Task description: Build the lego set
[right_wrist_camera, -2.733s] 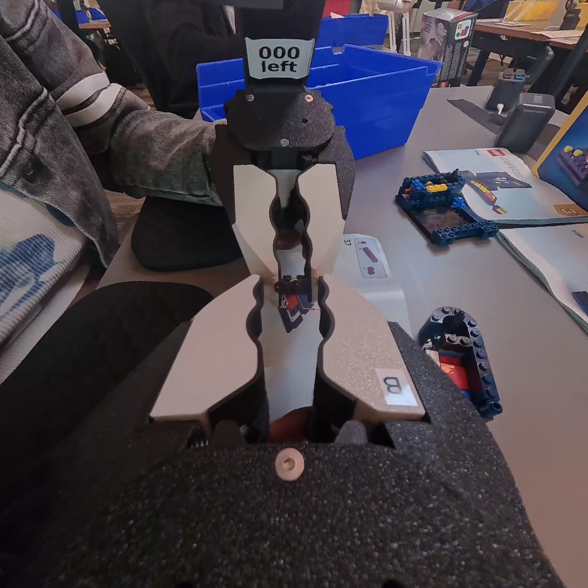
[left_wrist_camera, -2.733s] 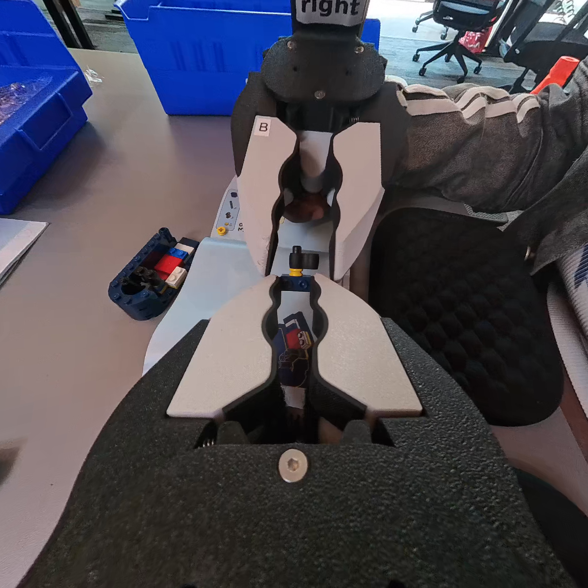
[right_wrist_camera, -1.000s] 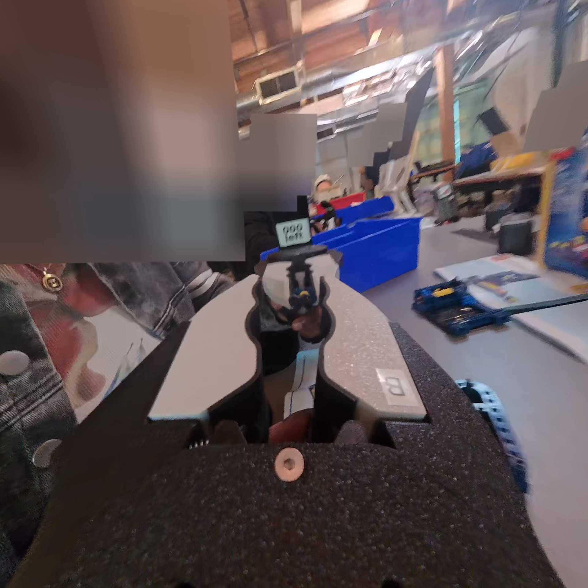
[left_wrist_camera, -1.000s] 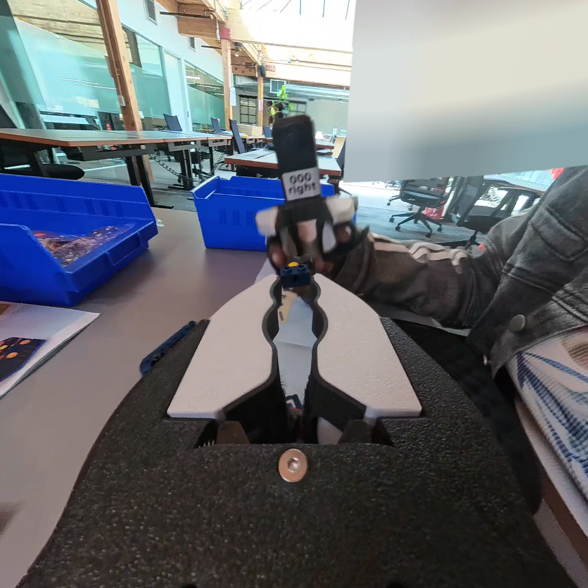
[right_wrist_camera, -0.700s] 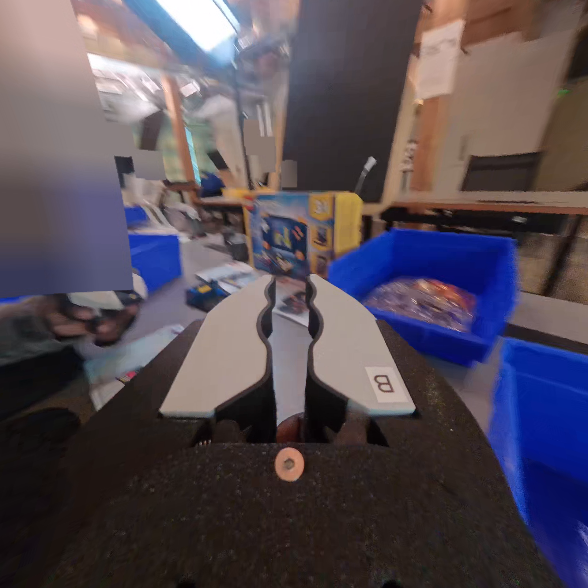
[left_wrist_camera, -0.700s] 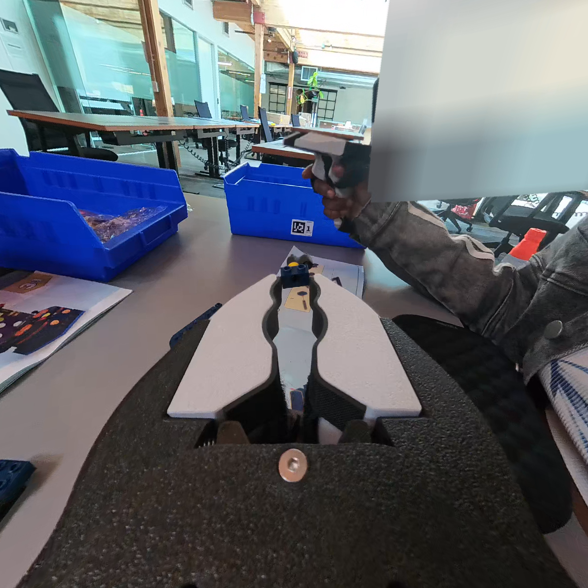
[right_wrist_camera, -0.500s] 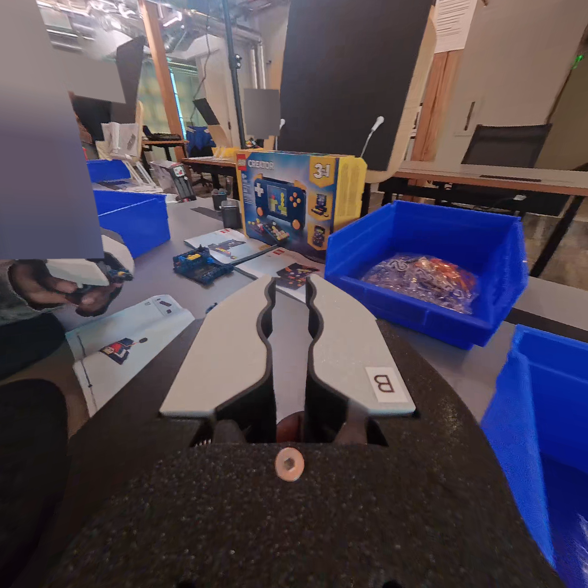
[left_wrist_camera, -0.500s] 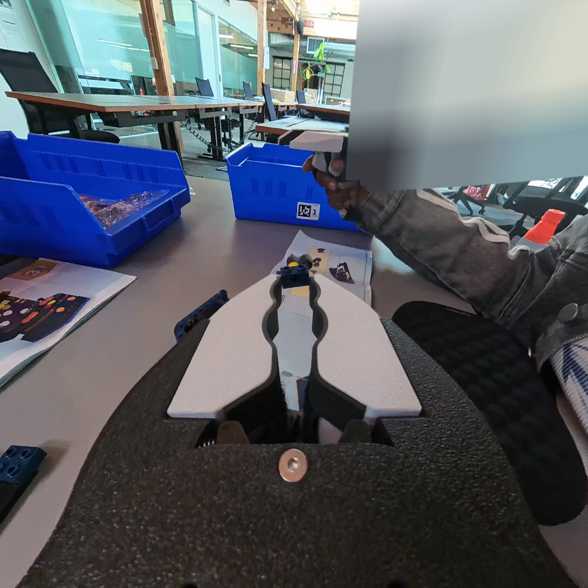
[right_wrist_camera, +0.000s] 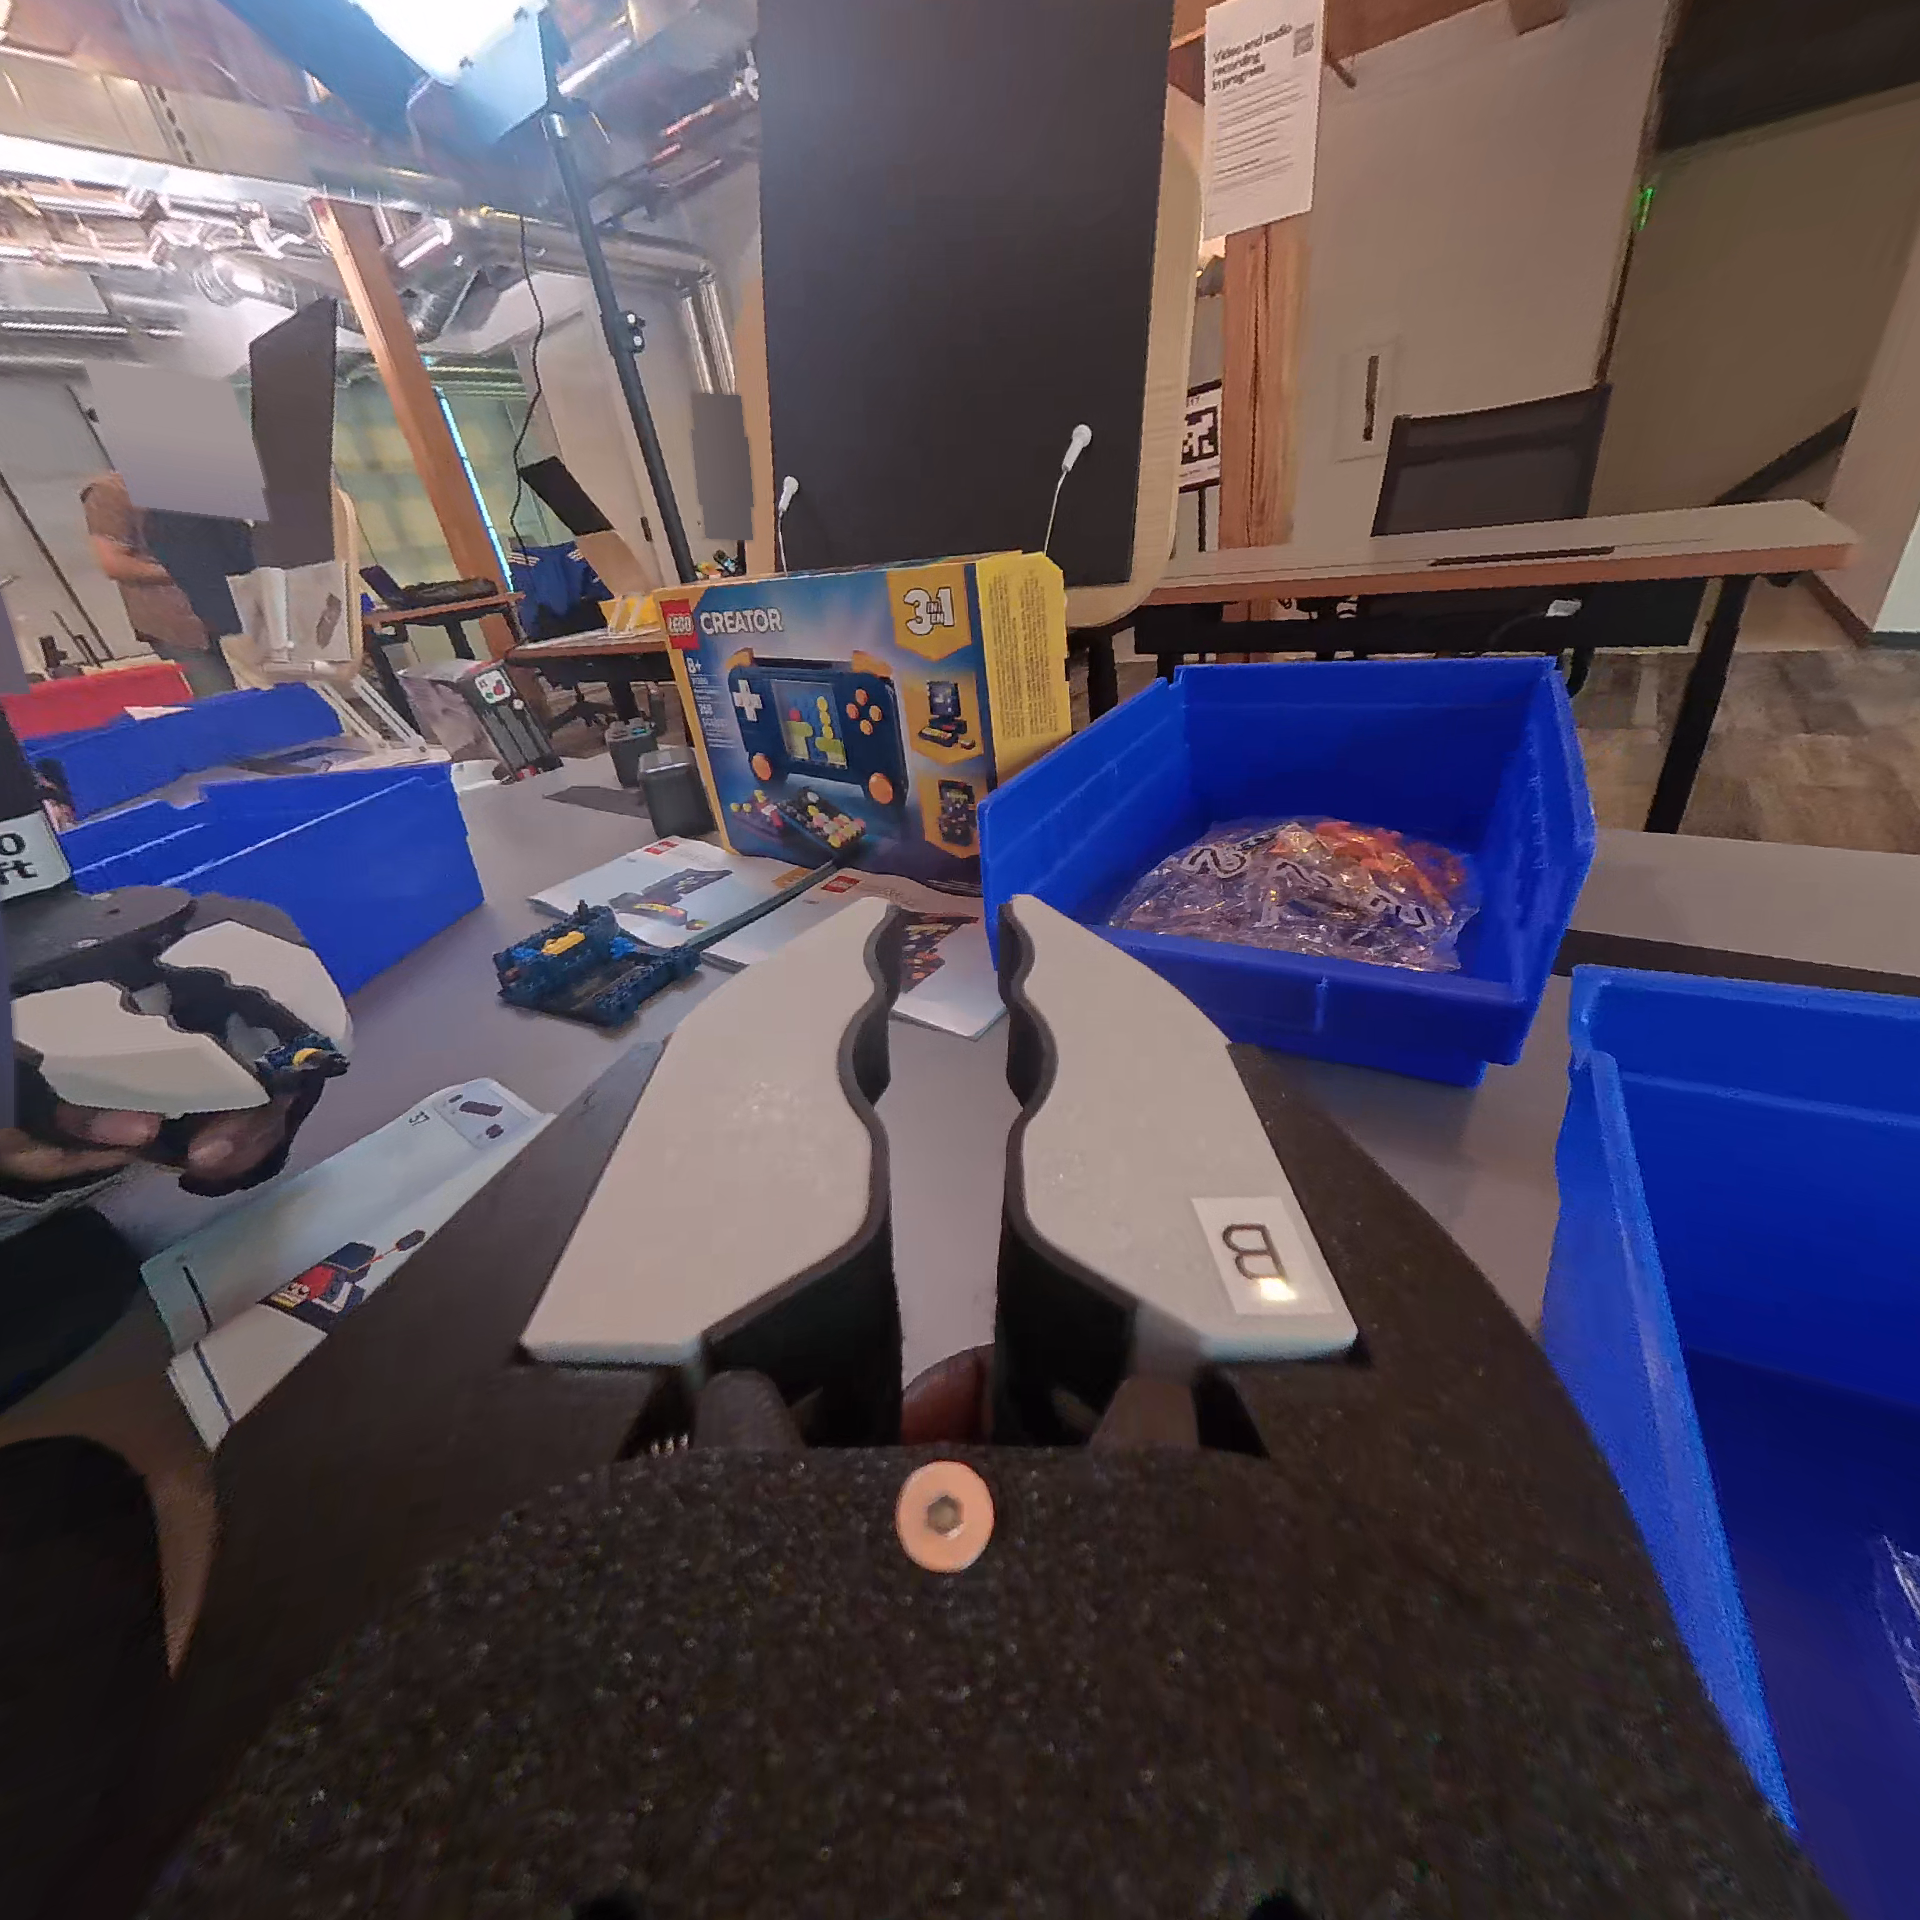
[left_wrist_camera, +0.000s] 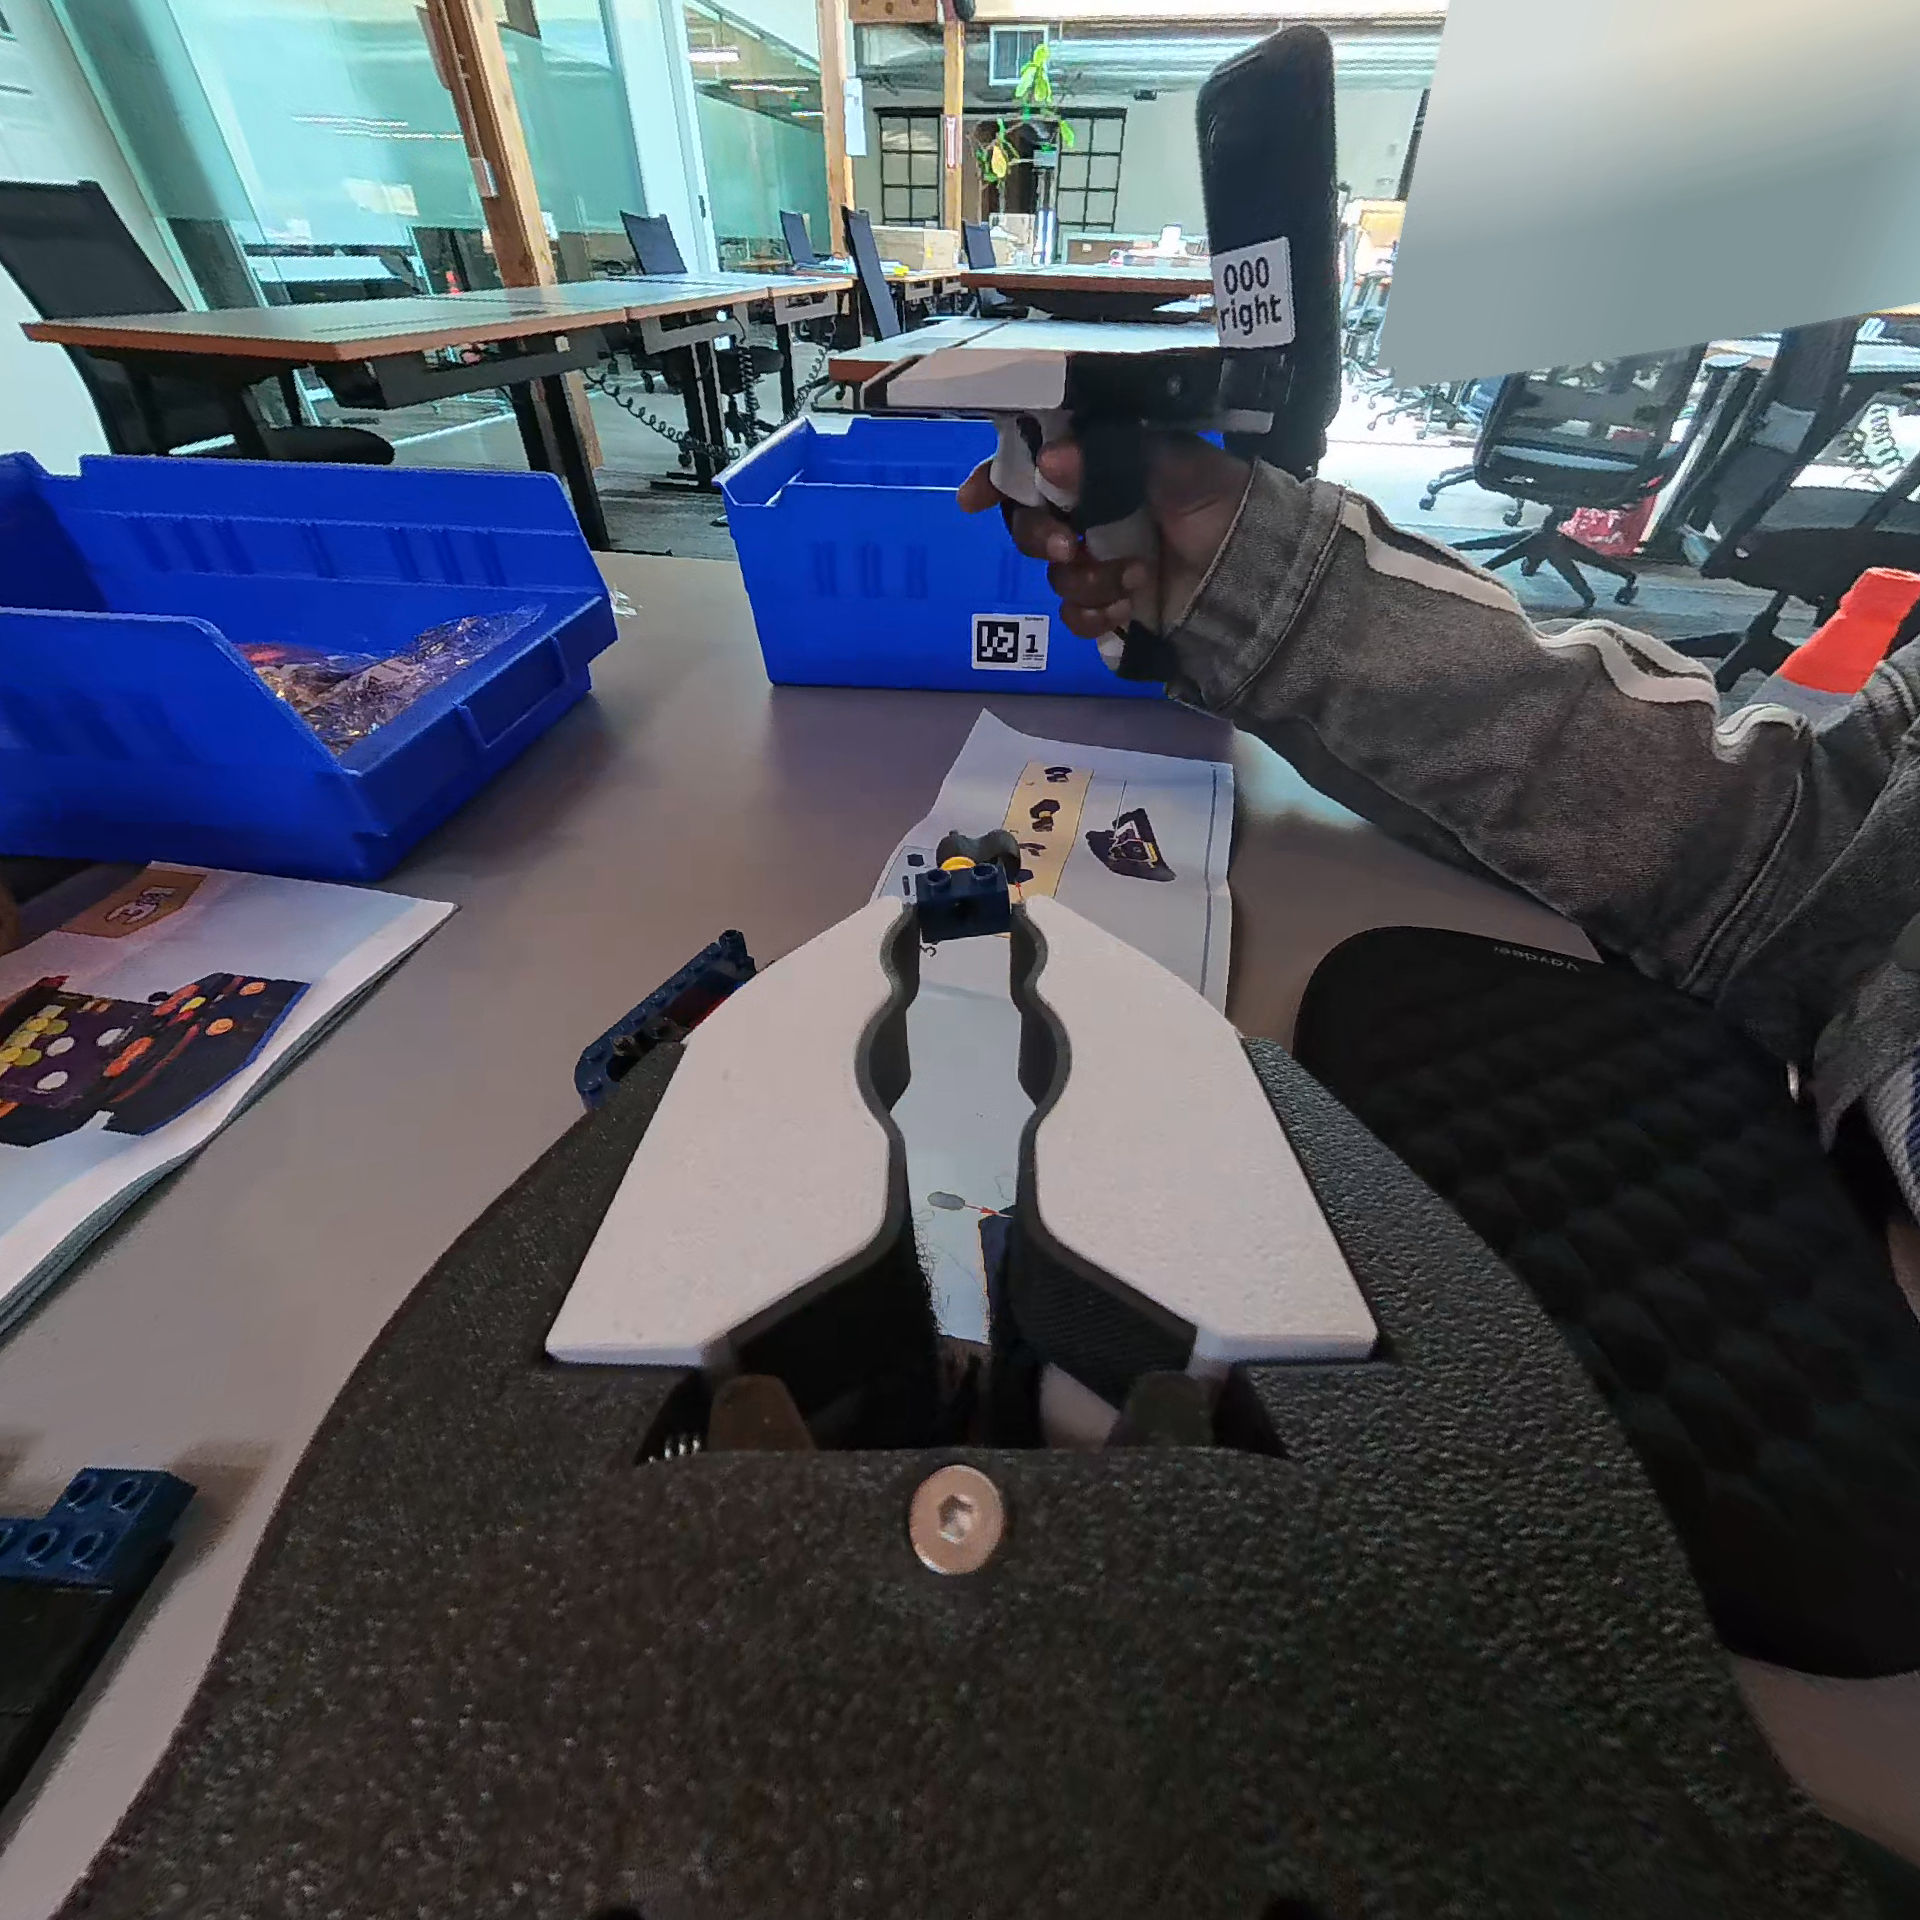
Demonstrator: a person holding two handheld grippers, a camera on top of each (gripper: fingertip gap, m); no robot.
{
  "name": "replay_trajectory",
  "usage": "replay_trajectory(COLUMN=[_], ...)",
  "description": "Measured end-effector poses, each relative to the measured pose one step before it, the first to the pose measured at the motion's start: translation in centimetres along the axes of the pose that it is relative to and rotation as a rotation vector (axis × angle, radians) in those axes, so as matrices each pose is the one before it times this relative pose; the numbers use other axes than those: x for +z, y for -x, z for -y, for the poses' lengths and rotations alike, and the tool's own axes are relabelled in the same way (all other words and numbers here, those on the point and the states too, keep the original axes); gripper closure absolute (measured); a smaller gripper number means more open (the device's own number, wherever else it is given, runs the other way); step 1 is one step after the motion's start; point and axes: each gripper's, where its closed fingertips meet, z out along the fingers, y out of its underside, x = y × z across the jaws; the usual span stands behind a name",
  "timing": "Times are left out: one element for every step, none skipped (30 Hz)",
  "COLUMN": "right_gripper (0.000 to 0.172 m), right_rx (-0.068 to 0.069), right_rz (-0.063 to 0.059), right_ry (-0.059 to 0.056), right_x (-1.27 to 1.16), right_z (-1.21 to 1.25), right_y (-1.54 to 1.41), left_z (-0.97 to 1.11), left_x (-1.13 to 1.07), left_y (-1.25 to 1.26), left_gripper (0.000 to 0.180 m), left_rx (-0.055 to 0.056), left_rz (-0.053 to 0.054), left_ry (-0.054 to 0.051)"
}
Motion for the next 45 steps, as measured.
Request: replay_trajectory(right_gripper=[0.154, 0.154, 0.154, 0.154, 0.154, 0.154, 0.154, 0.154, 0.154, 0.154, 0.154, 0.155, 0.155, 0.155, 0.155, 0.155, 0.155, 0.155, 0.155, 0.156, 0.156, 0.156, 0.156, 0.155, 0.155, 0.155, 0.155, 0.155, 0.155, 0.155, 0.155, 0.156, 0.156, 0.156, 0.156, 0.156, 0.156, 0.156, 0.161, 0.168, 0.169, 0.165, 0.159, 0.157, 0.157], right_rx=[-0.0061, -0.0089, -0.0074, -0.0041, -0.0018, -0.0003, 0.0018, 0.0037, 0.0034, 0.002, 0.0023, 0.0037, 0.0052, 0.0076, 0.0095, 0.0095, 0.0076, 0.0056, 0.0036, 0.0003, -0.005, -0.0102, -0.012, -0.0112, -0.0101, -0.0083, -0.0051, -0.001, 0.0025, 0.005, 0.0078, 0.0113, 0.013, 0.0114, 0.0075, 0.0076, 0.0164, 0.0303, 0.0377, 0.0328, 0.021, -0.0089, -0.0478, -0.0644, -0.0468], right_rz=[-0.0023, -0.0028, -0.0012, -0.0008, -0.0023, -0.0039, -0.0057, -0.0079, -0.0084, -0.0073, -0.0072, -0.0081, -0.0059, -0.0019, 0.0007, 0.0008, -0.0008, -0.0028, -0.0029, -0.0031, -0.0042, -0.0025, -0.0008, -0.0001, 0.0015, 0.003, 0.0036, 0.0042, 0.0069, 0.0122, 0.0224, 0.0348, 0.0432, 0.0447, 0.047, 0.0522, 0.0584, 0.0636, 0.0714, 0.0765, 0.0514, -0.0142, -0.0735, -0.0605, -0.0243], right_ry=[0.0024, 0.0006, -0.0007, -0.0023, -0.0051, -0.0079, -0.0082, -0.0071, -0.0076, -0.0098, -0.0112, -0.0125, -0.0129, -0.0113, -0.0094, -0.0076, -0.0058, -0.0037, -0.0016, 0.0013, 0.0065, 0.0111, 0.0124, 0.0113, 0.0093, 0.0076, 0.0066, 0.0063, 0.0068, 0.0091, 0.0149, 0.0229, 0.03, 0.0337, 0.028, 0.0158, -0.0012, -0.0175, -0.0092, 0.0355, 0.1035, 0.1547, 0.1598, 0.1275, 0.0833], right_x=[0.053, 0.026, 0.023, 0.011, -0.007, -0.016, -0.042, -0.044, -0.055, -0.072, -0.085, -0.096, -0.102, -0.094, -0.063, -0.049, -0.043, -0.037, -0.012, 0.004, 0.041, 0.068, 0.098, 0.098, 0.098, 0.08, 0.08, 0.061, 0.061, 0.07, 0.117, 0.181, 0.265, 0.342, 0.38, 0.396, 0.398, 0.394, 0.419, 0.488, 0.625, 0.725, 0.829, 0.941, 0.934], right_z=[-0.041, -0.017, 0.024, 0.051, 0.076, 0.098, 0.098, 0.098, 0.096, 0.149, 0.162, 0.195, 0.195, 0.169, 0.14, 0.115, 0.076, 0.042, 0.012, -0.019, -0.112, -0.175, -0.19, -0.17, -0.148, -0.125, -0.113, -0.12, -0.111, -0.15, -0.251, -0.362, -0.497, -0.568, -0.494, -0.341, -0.113, 0.076, -0.083, -0.74, -1.682, -2.329, -2.332, -1.839, -1.08], right_y=[0.036, 0.047, 0.064, 0.048, 0.004, -0.043, -0.088, -0.134, -0.14, -0.13, -0.129, -0.153, -0.122, -0.09, -0.042, -0.047, -0.06, -0.078, -0.061, -0.041, -0.029, 0.035, 0.079, 0.089, 0.121, 0.125, 0.105, 0.094, 0.11, 0.165, 0.305, 0.494, 0.638, 0.703, 0.799, 0.895, 0.972, 1.003, 1.029, 1.042, 0.644, -0.276, -0.984, -0.62, -0.042], left_z=[0.037, 0.05, 0.03, 0.008, -0.021, -0.029, 0.002, 0.042, 0.034, 0.015, -0.007, -0.008, 0.006, 0.026, 0.022, -0.012, -0.011, 0.003, 0.036, 0.067, 0.055, 0.009, -0.017, -0.027, -0.038, -0.011, 0.001, 0.03, 0.059, 0.066, 0.182, 0.414, 0.603, 0.671, 0.663, 0.563, 0.356, 0.061, -0.247, -0.472, -0.52, -0.446, -0.297, -0.23, -0.212], left_x=[-0.017, -0.004, -0.007, 0.013, 0.012, 0.02, 0.011, 0.0, -0.005, -0.003, -0.003, 0.003, -0.002, -0.004, 0.0, 0.008, 0.008, 0.009, -0.005, -0.008, -0.021, -0.01, -0.005, -0.005, 0.004, 0.0, -0.006, -0.018, -0.049, -0.131, -0.274, -0.461, -0.573, -0.596, -0.537, -0.377, -0.176, 0.021, 0.149, 0.228, 0.243, 0.217, 0.166, 0.137, 0.107], left_y=[-0.018, -0.028, -0.05, -0.026, -0.036, -0.024, -0.039, -0.023, -0.011, 0.006, 0.015, 0.022, -0.014, -0.032, -0.017, -0.028, -0.039, -0.024, -0.003, -0.003, 0.011, 0.039, 0.037, 0.049, 0.039, 0.03, 0.022, 0.011, 0.081, 0.248, 0.394, 0.726, 0.859, 0.87, 0.797, 0.446, 0.195, -0.015, -0.133, -0.156, -0.16, -0.175, -0.163, -0.151, -0.172], left_gripper=[0.164, 0.164, 0.164, 0.164, 0.164, 0.164, 0.164, 0.164, 0.164, 0.164, 0.164, 0.164, 0.164, 0.164, 0.164, 0.164, 0.164, 0.164, 0.164, 0.165, 0.164, 0.164, 0.164, 0.164, 0.164, 0.164, 0.164, 0.164, 0.164, 0.164, 0.164, 0.164, 0.165, 0.165, 0.165, 0.165, 0.165, 0.165, 0.165, 0.165, 0.165, 0.165, 0.165, 0.165, 0.165], left_rx=[0.0031, 0.0014, 0.0012, 0.002, 0.0028, 0.0029, 0.0032, 0.0031, 0.0027, 0.0022, 0.0019, 0.0011, 0.0018, 0.0018, 0.0016, 0.0014, 0.0012, 0.0002, 0.0009, 0.002, 0.0009, -0.0013, -0.0029, -0.0028, -0.0019, -0.0008, -0.0001, -0.0026, -0.0102, -0.0197, -0.03, -0.0491, -0.0652, -0.0747, -0.0706, -0.0476, -0.0215, 0.0031, 0.0242, 0.0373, 0.0404, 0.0336, 0.022, 0.0139, 0.011], left_rz=[-0.0007, -0.0012, -0.0017, -0.001, -0.0006, -0.0003, -0.0011, -0.0001, 0.0005, 0.0009, 0.0012, 0.0016, -0.0004, -0.0013, -0.0005, -0.0013, -0.0027, -0.001, 0.0011, 0.0005, 0.0017, 0.0017, 0.0012, 0.0015, 0.0018, 0.0021, 0.0012, 0.0003, 0.0008, 0.0046, 0.0026, 0.0129, 0.0138, 0.0123, 0.0111, 0.0014, 0.0009, 0.003, 0.0042, 0.0073, 0.0069, 0.0035, 0.0009, -0.0018, -0.005], left_ry=[-0.0016, -0.0026, -0.0018, 0.0003, 0.0018, 0.0018, 0.0, -0.0018, -0.0021, -0.0005, 0.0005, 0.0007, -0.0005, -0.0013, -0.0009, 0.0003, 0.001, 0.0007, -0.0022, -0.0039, -0.0031, -0.0009, 0.0004, 0.0012, 0.0014, 0.0009, -0.0002, -0.0019, -0.0038, -0.0033, -0.0098, -0.0255, -0.0408, -0.0466, -0.0469, -0.0396, -0.0268, -0.0076, 0.0136, 0.0288, 0.0329, 0.0271, 0.0175, 0.0134, 0.0138])
